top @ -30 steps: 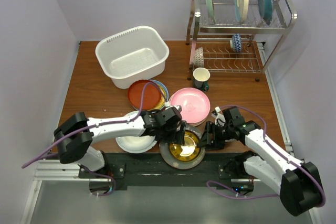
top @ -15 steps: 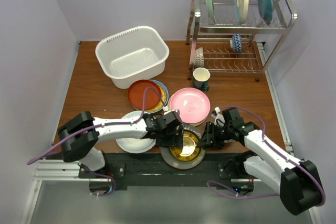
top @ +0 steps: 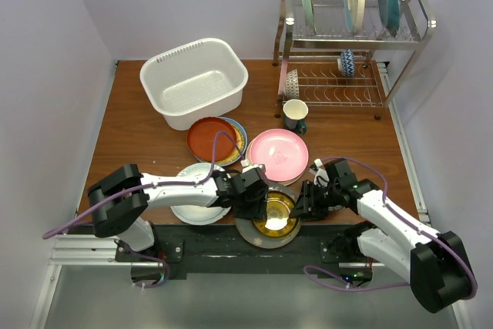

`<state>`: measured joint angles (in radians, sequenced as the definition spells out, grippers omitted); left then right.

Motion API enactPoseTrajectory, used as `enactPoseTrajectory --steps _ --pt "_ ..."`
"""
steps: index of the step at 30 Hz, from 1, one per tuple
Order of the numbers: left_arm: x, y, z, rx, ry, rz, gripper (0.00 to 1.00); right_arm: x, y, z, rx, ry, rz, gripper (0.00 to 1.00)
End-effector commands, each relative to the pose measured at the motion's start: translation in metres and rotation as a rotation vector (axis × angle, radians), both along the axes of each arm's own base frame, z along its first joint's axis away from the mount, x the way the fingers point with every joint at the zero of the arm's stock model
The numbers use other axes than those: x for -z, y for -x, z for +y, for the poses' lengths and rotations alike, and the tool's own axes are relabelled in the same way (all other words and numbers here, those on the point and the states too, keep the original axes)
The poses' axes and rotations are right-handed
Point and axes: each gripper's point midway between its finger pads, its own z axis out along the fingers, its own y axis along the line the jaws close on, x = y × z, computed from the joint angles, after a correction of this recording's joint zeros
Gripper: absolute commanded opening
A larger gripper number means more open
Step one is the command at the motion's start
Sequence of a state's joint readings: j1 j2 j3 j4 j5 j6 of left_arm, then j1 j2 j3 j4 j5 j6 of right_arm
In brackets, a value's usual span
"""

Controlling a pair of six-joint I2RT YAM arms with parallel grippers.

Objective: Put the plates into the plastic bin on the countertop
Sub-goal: Pick up the plate from the corner of the board.

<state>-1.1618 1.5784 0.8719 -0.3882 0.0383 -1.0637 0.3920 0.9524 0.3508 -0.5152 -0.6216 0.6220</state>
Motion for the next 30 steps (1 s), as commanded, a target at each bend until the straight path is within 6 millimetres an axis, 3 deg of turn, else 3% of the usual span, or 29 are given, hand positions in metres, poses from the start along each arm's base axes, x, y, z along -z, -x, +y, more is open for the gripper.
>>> enactPoseTrajectory --steps 1,11,12,14,15,20,26,30 --pt "0.01 0.01 -0.008 0.0 0.022 0.02 0.55 0.006 0.003 0.001 -0.013 0.003 0.011 0.44" --pt "-0.009 0.0 -0.002 -0.113 0.144 -0.053 0.49 0.007 0.004 0.002 -0.017 -0.003 0.012 0.4" --pt "-0.023 -0.002 -0.009 -0.129 0.214 -0.066 0.48 0.007 0.004 0.002 -0.017 -0.006 0.013 0.4" --pt "-0.022 -0.002 -0.005 -0.152 0.25 -0.07 0.48 0.008 0.004 0.002 -0.019 -0.006 0.016 0.4" --pt "-0.035 -0.004 -0.012 -0.162 0.319 -0.08 0.48 0.008 0.004 0.003 -0.02 -0.008 0.017 0.4" --pt "-0.051 -0.007 -0.02 -0.16 0.412 -0.114 0.47 0.008 0.004 0.003 -0.021 -0.01 0.018 0.4" --pt "-0.072 -0.013 -0.024 -0.159 0.47 -0.179 0.4 0.008 0.004 0.003 -0.024 -0.012 0.012 0.39" --pt "-0.074 -0.014 -0.023 -0.169 0.482 -0.182 0.26 0.007 0.004 0.004 -0.027 -0.013 0.011 0.39"
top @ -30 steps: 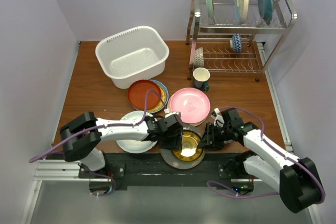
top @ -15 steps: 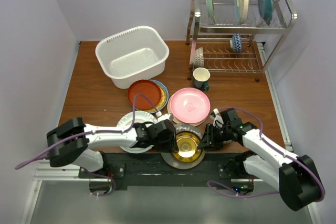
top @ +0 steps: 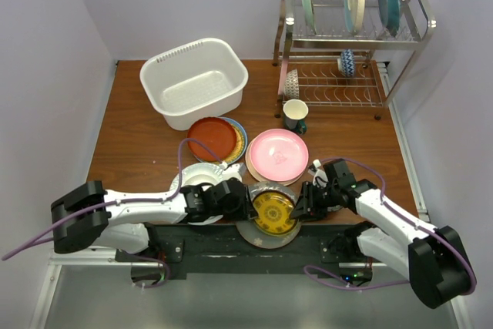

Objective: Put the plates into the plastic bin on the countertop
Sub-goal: Pick up the plate from the corner of the board.

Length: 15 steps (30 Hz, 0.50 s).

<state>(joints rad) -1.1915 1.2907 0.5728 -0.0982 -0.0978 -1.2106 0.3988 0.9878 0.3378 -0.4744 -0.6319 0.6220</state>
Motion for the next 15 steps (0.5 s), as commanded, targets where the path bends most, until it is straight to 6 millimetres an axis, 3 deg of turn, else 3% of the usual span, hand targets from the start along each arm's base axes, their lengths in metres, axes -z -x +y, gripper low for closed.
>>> enactPoseTrajectory --steps 1,4,6,10,15 --pt "-0.049 -0.006 -0.036 0.009 0.225 -0.066 0.26 0.002 0.003 0.002 -0.015 -0.008 0.0 0.4" --pt "-0.047 -0.004 -0.037 0.014 0.235 -0.058 0.19 0.003 0.004 0.001 -0.015 -0.008 0.002 0.4" --pt "-0.047 -0.003 -0.039 0.016 0.249 -0.053 0.2 0.002 0.004 0.002 -0.017 -0.01 0.002 0.4" --pt "-0.043 0.0 -0.042 0.017 0.264 -0.034 0.31 0.002 0.003 0.002 -0.016 -0.012 0.001 0.39" --pt "-0.044 0.002 -0.048 0.025 0.298 -0.031 0.39 0.001 0.003 0.003 -0.023 -0.024 -0.003 0.3"
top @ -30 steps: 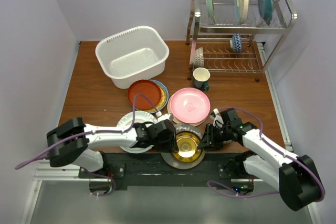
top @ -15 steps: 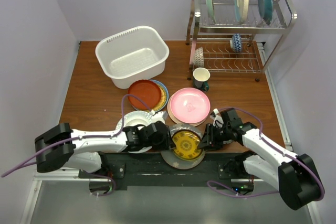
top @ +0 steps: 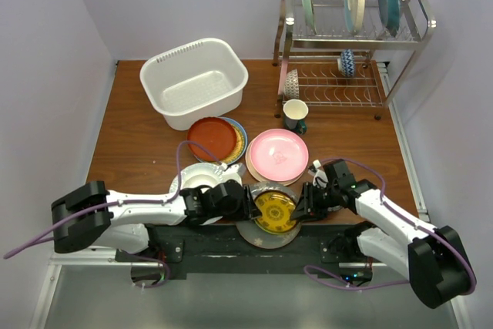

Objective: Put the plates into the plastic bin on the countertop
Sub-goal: Pick up the plate from the corner of the board.

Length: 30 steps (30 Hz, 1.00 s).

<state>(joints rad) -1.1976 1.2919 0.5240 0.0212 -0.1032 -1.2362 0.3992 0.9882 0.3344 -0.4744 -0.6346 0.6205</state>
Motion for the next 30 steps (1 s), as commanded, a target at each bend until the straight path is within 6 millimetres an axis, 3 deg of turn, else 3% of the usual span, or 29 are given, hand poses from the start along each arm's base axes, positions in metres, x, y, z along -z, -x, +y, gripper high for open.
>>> enactPoseTrajectory --steps 1,5,8,11,12,13,15,19,25,30 --pt "-0.045 0.005 -0.043 0.05 0.245 -0.026 0.4 0.001 0.002 0.003 -0.02 -0.025 -0.004 0.28" --pt "-0.048 0.007 -0.05 0.067 0.276 -0.029 0.43 -0.003 0.001 0.005 -0.025 -0.04 -0.023 0.16" --pt "-0.047 0.009 -0.052 0.071 0.279 -0.026 0.41 -0.006 0.0 0.006 -0.025 -0.046 -0.036 0.15" --pt "-0.048 0.009 -0.052 0.068 0.279 -0.031 0.25 -0.005 0.001 0.006 -0.025 -0.047 -0.034 0.15" --pt "-0.048 0.008 -0.052 0.063 0.275 -0.033 0.09 -0.005 0.001 0.005 -0.025 -0.045 -0.032 0.16" --pt "-0.048 0.008 -0.051 0.061 0.264 -0.029 0.02 -0.005 0.001 0.006 -0.024 -0.047 -0.029 0.16" --pt "-0.048 0.008 -0.051 0.053 0.249 -0.031 0.0 -0.005 0.001 0.005 -0.025 -0.045 -0.027 0.16" --pt "-0.049 0.005 -0.047 0.038 0.195 -0.036 0.0 -0.006 0.0 0.005 -0.024 -0.044 -0.031 0.23" --pt "-0.06 -0.002 -0.037 0.0 0.167 -0.07 0.0 -0.014 -0.005 0.006 -0.039 -0.036 -0.04 0.47" --pt "-0.069 -0.007 -0.027 -0.04 0.156 -0.091 0.0 -0.036 -0.017 0.011 -0.053 -0.041 -0.076 0.51"
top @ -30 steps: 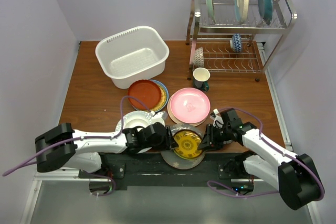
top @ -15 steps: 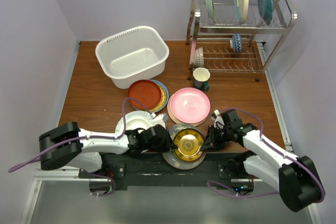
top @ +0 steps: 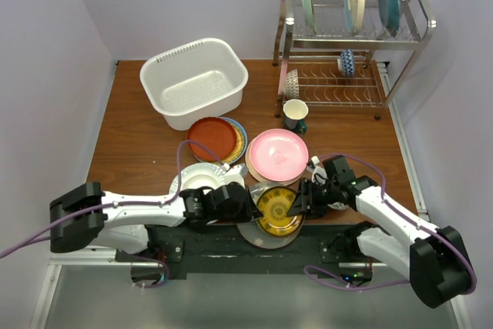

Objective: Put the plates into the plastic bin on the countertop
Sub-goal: Pick up the plate from the corner of the board.

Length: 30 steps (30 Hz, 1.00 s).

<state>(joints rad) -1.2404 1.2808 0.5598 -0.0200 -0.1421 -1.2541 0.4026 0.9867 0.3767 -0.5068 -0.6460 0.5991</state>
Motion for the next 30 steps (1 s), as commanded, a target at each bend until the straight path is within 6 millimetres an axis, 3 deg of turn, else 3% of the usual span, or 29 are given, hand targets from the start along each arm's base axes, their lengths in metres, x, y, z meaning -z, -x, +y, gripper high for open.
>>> enactPoseTrajectory --steps 1,5,14,18,24,30 --pt "-0.056 -0.013 -0.015 -0.048 0.132 -0.073 0.0 -0.028 -0.013 0.007 -0.027 -0.022 -0.054 0.51" --pt "-0.063 -0.017 -0.003 -0.087 0.106 -0.088 0.0 -0.048 -0.021 0.009 -0.03 -0.03 -0.092 0.51" --pt "-0.067 -0.024 0.044 -0.195 -0.043 -0.102 0.0 -0.069 -0.022 0.002 -0.018 0.009 -0.134 0.52" --pt "-0.069 -0.025 0.071 -0.257 -0.088 -0.096 0.0 -0.055 -0.022 -0.008 0.0 0.084 -0.127 0.52" --pt "-0.079 -0.028 0.093 -0.3 -0.115 -0.1 0.0 -0.021 -0.022 -0.021 0.019 0.191 -0.063 0.52" --pt "-0.098 -0.052 0.079 -0.268 -0.136 -0.12 0.0 -0.012 -0.026 -0.024 0.029 0.226 -0.063 0.51"
